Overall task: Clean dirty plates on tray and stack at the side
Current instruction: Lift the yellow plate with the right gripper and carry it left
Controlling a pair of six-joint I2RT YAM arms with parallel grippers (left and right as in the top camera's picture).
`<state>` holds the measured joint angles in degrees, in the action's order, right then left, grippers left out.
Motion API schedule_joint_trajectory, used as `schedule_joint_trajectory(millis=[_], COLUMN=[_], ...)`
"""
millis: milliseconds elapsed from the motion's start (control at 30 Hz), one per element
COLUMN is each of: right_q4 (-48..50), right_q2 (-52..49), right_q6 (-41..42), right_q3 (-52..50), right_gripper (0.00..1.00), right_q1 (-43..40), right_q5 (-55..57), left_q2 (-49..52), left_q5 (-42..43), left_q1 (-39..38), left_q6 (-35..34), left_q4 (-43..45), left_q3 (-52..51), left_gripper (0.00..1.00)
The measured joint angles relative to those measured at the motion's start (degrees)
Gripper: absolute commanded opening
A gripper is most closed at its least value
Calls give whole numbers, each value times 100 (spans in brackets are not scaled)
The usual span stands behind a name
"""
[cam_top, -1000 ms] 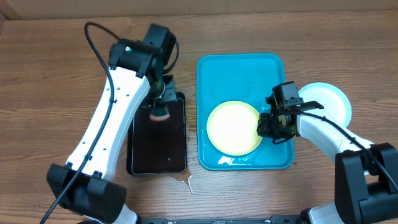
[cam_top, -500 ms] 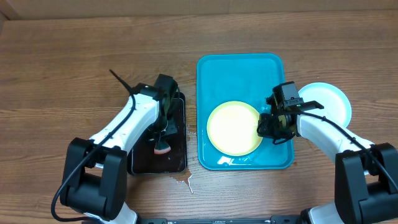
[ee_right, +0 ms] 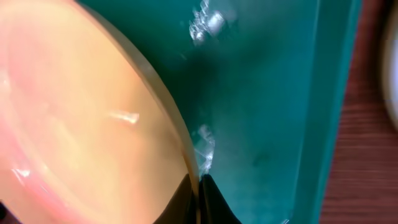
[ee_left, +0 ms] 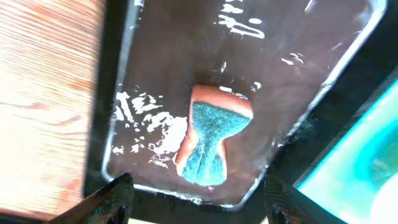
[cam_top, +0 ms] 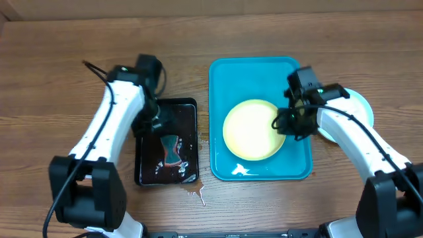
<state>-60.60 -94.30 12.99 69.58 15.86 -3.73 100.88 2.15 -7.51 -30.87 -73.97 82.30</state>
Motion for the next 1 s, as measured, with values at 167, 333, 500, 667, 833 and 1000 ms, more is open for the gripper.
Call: schedule_joint_trajectory(millis=[167,333,500,667,833,1000], right_q4=[-37,516,1051,1318,1467,1561], right_q2=[68,83,81,-24,-168,-173], right_q6=[-105,-210,-260,-273,-278,-278], right_q3=[931,1189,1191,1191,1191,1191], right_gripper=[4,4,4,4,4,4], right_q1=[914,1904,2909,3569,3941,4374], right_q5=[597,1298,2280,3136,3971,4706], left_q2=[-304,-704,-1045,-1054,-1051,-1051], left_q5=[42,44,39,-87,-254,-308], left_q1=[544,1102,1517,1565,1565,1565], left_q6=[131,146,146,146,146,146], left_q4=[-511,-791,-911,-1150,-1158,-1158], left_q3=[1025,1886,2094,2098,2096,2098], left_gripper=[100,100,100,100,100,100])
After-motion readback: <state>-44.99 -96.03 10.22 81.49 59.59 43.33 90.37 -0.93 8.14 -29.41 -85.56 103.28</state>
